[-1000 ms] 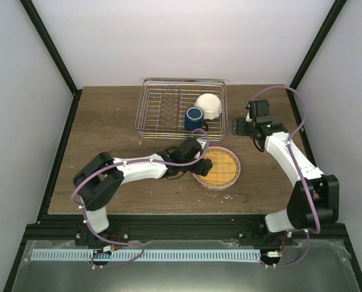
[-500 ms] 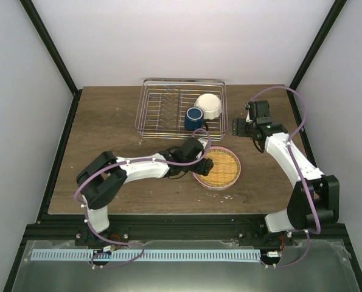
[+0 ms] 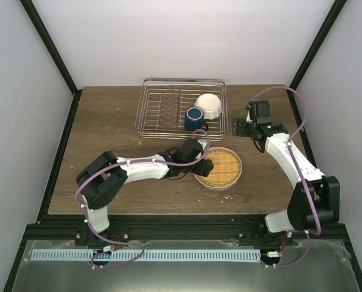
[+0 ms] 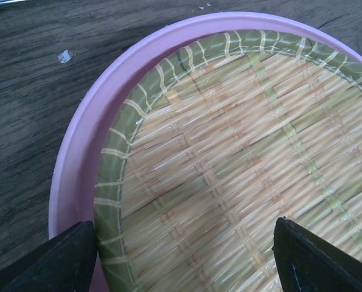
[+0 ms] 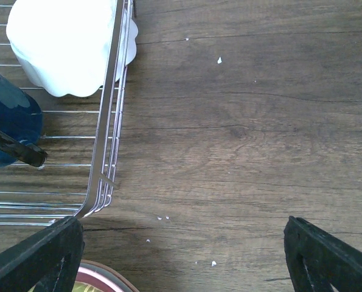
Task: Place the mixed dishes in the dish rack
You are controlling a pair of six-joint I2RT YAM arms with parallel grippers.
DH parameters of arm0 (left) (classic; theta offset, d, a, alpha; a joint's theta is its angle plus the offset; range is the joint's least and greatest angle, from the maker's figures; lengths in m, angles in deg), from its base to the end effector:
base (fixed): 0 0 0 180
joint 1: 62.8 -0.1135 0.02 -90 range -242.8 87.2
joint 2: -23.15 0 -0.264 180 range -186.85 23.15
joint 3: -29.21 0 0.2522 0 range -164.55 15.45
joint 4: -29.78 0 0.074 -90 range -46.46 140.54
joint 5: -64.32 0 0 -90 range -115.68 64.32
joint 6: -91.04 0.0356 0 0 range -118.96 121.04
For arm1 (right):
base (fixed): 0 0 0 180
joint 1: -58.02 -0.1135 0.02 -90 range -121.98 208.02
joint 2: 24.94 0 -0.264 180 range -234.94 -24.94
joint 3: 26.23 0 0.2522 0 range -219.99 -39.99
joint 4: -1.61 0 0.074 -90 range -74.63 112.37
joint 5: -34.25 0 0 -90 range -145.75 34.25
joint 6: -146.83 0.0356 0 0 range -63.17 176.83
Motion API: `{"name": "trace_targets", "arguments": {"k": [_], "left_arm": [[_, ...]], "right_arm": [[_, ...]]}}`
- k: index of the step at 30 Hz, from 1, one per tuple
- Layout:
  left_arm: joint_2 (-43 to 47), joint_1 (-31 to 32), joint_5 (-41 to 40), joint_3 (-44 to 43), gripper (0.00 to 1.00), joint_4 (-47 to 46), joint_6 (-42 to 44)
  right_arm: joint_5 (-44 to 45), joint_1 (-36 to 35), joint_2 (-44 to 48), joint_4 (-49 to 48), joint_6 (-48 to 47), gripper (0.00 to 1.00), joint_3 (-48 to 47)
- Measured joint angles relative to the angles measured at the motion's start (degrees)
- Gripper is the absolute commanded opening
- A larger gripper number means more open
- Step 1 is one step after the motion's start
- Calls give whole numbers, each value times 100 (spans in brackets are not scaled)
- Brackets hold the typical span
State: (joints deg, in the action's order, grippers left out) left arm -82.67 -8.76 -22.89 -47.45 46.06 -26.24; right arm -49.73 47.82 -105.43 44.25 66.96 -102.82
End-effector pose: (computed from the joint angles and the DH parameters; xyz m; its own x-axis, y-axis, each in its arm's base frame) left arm 0.2271 -0.3159 0.1666 -0.7516 0.2564 -0.6077 0.5446 0.7611 -0.3524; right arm 0.2991 0.0500 0.2773 -0.7217 0.0479 -0.6905 0.0222 0.9987 0.0460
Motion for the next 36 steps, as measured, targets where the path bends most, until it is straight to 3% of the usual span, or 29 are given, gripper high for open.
{"name": "trace_targets", "arguments": {"k": [21,28,36], "left_arm": [[-431,328,-979,-1209,80,1985,74],[-568,326,-892,-1447,76,2308,181],[-636,275,-289,-1283,65,1954,129]], "right_arm": [[-2,0,44,0,-17,91,4],[0,0,44,-2,-22,91,15],[0,0,44,-4,-24,91,24]]}}
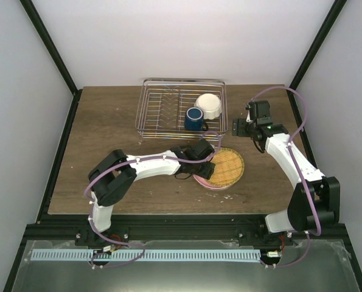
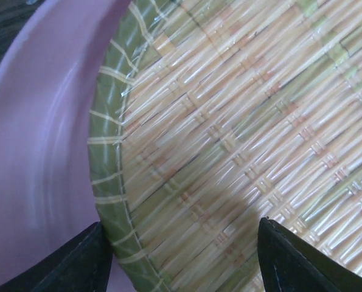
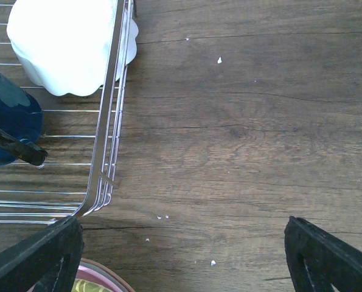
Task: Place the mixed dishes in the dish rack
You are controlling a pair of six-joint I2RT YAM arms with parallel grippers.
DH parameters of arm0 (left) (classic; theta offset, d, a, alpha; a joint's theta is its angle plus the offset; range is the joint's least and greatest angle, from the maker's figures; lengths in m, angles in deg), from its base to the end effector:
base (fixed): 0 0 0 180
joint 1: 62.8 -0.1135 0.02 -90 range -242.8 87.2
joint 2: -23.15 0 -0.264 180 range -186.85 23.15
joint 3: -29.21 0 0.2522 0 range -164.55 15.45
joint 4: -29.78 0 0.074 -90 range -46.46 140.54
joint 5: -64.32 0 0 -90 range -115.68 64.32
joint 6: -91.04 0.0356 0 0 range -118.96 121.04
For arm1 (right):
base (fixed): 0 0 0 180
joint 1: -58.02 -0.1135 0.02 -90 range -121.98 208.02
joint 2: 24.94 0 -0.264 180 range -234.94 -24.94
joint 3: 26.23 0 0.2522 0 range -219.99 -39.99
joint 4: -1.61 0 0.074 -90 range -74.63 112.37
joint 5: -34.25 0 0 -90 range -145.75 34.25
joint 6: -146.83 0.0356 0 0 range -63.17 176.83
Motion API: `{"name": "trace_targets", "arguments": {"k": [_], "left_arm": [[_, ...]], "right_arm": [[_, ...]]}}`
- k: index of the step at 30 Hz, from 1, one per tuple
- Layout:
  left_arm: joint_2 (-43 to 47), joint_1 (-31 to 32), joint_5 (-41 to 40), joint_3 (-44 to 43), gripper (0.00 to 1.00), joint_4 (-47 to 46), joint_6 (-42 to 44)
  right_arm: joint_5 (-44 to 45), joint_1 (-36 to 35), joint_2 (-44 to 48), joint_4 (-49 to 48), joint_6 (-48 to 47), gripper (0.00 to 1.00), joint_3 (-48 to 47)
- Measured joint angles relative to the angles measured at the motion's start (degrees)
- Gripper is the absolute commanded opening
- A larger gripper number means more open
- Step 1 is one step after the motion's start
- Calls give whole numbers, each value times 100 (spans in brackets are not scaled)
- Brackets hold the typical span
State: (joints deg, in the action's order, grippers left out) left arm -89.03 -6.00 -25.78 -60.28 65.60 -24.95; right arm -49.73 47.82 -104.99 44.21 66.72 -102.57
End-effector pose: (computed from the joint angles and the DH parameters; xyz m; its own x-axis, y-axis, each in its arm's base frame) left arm 0.2243 -0.3427 0.1672 -0.7862 0.4011 -0.4702 0.5471 0.8056 -0.2276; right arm 0.2975 0.0497 0.2781 -0.7191 0.0442 -0.6935 0.0190 0.9989 0.0439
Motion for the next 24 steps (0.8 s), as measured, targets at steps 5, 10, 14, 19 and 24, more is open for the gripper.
{"name": "trace_targets", "arguments": {"k": [5,10,14,19,24], "left_arm": [[15,-28,234,149,54,-284,-79],[50,-31,341,251,40,-420,-116],[98,-28,448,356,30,-485,-160],[214,-31,498,544,19,-584,-227],[409,-31,603,822,13,-730,-284]], "right_arm": [[0,0,9,0,0,91,0],[-2,0,11,0,0,91,0],[0,0,11,0,0,91,0],[-2,0,11,0,0,91,0],[-24,0,11,0,0,92,0]]}}
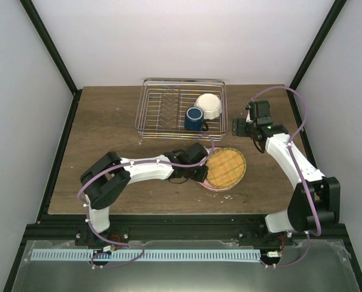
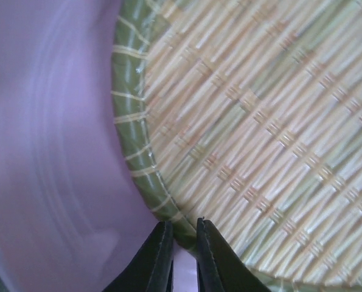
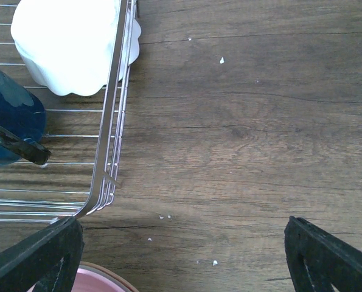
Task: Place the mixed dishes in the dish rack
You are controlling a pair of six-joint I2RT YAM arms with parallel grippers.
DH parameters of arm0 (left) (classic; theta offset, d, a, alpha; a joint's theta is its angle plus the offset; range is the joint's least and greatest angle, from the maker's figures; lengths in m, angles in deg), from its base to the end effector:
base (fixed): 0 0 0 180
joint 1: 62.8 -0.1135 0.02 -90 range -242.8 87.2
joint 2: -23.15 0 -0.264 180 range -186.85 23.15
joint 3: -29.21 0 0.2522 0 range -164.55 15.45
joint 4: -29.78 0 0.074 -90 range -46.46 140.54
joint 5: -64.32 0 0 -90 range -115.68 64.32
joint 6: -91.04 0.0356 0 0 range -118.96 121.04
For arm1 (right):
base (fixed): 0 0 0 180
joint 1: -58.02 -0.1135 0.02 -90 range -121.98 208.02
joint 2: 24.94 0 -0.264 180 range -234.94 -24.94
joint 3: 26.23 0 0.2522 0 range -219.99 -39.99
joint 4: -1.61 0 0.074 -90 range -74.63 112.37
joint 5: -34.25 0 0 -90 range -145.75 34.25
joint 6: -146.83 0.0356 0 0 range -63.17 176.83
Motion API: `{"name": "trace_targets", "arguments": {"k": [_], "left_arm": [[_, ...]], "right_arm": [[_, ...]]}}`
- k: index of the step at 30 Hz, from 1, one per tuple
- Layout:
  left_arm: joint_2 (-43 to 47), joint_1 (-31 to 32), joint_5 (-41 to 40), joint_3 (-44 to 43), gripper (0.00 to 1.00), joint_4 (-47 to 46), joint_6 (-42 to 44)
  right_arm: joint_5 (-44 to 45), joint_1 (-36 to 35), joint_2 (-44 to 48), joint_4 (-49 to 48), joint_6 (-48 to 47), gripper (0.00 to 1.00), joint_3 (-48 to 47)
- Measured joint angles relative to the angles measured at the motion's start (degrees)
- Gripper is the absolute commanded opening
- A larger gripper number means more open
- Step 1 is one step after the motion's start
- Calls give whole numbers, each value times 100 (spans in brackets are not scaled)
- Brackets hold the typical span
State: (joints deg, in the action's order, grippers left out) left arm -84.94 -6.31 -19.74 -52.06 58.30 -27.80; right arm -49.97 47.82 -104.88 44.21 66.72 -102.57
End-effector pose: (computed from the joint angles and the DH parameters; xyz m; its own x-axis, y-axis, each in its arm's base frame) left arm 0.2118 -0.3266 0.1607 -0.8135 0.3596 -0.4571 0.5359 0.7688 -0.3489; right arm 0.2972 0.0498 0.2786 -0.7183 0.0444 -0.6943 0.0160 0.9988 0.0473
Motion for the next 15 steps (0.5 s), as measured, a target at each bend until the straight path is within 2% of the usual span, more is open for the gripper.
{"name": "trace_targets", "arguments": {"k": [10,15], "left_arm": [[323,-61,256,376,10,-140,-98],[323,-81,326,400,10,-205,-101]], "right_arm": [[-240,0,81,4,2,92,2],[-398,0,136,149,4,86,2]]}}
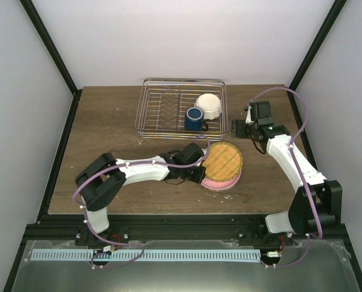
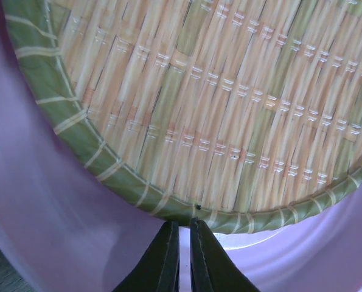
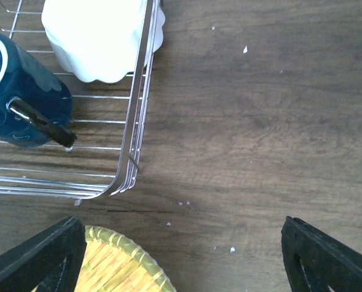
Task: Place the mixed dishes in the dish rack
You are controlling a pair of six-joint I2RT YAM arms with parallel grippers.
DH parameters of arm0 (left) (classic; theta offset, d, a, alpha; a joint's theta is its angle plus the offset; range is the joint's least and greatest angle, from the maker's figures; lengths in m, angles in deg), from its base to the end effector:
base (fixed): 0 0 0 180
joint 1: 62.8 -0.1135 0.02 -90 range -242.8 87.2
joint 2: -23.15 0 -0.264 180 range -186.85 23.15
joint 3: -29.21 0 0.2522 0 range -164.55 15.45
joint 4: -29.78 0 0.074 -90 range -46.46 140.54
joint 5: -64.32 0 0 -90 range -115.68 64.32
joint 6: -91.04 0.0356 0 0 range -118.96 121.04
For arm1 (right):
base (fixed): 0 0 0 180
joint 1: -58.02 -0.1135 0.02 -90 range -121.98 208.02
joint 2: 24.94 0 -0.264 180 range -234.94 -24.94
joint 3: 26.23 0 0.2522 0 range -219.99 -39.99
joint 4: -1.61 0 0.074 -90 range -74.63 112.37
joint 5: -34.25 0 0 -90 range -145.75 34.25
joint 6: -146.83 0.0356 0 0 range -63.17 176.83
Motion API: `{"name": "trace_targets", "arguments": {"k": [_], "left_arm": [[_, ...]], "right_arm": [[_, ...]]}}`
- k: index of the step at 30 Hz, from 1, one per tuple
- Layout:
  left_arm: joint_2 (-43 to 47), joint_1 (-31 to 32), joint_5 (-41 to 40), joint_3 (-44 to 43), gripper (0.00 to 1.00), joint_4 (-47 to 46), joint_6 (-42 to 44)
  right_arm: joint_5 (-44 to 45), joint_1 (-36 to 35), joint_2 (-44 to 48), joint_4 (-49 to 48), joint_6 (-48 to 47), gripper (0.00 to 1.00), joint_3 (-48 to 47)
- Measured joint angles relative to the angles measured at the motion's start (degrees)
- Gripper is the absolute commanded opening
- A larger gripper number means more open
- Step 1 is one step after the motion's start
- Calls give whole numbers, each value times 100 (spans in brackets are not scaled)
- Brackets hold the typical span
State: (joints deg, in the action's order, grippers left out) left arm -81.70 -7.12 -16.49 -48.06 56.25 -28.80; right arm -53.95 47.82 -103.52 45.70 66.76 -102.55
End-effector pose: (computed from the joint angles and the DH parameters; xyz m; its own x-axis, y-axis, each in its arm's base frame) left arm 0.2069 -0.3131 0.1636 -0.8279 0.3415 -0.4449 0.5260 0.7483 -0.4043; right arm 0.2909 0.0512 0.2830 -0.7283 0.0441 -0.6838 -0.0305 0.9949 0.0966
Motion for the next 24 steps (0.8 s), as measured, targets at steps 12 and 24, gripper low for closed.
{"name": "trace_targets", "arguments": {"k": [12,24], "left_arm": [[-24,-15,50,28,9,-103,0],[-24,-31,33,31,9,-103,4]], "right_arm": [[-590,0,-175,286,17,69,540],[-1244,0,-503,114,11,49,833]]}}
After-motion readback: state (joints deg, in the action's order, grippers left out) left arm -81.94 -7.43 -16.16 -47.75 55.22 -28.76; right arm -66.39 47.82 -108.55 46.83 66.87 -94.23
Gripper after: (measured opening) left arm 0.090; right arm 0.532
